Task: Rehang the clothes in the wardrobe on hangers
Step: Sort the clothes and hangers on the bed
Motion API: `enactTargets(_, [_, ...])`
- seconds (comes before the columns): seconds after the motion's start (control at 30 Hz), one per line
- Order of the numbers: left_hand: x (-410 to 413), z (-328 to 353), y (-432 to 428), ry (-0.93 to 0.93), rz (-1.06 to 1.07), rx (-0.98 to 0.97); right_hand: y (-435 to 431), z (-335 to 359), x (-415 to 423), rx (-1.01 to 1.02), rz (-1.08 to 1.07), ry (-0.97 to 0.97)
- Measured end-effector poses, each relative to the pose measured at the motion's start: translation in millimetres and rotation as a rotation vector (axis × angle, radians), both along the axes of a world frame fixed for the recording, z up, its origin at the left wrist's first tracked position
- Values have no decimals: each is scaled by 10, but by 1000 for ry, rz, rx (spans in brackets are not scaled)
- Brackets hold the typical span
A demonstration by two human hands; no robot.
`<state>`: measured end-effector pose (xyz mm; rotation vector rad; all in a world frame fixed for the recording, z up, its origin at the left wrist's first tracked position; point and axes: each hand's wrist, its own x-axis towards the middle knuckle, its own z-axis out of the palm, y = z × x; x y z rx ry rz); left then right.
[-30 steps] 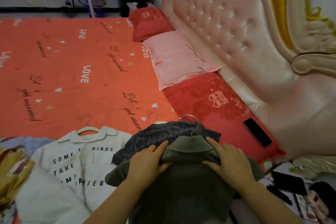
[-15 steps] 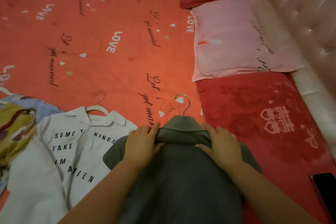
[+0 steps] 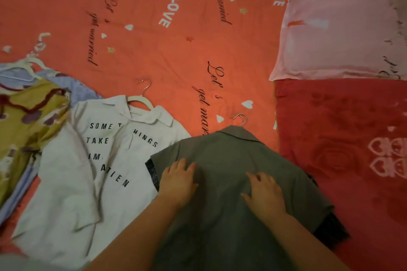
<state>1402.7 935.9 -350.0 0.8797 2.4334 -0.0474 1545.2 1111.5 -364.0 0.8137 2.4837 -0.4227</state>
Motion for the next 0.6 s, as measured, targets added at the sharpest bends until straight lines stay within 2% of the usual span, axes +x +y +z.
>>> enactTargets(0.33, [-151, 872, -657, 152, 142, 106, -622, 891, -498, -24, 173, 171])
enactTargets(0.6, [-155, 1496, -2005, 260, 326, 128, -1784, 1510, -938, -11, 404, 274])
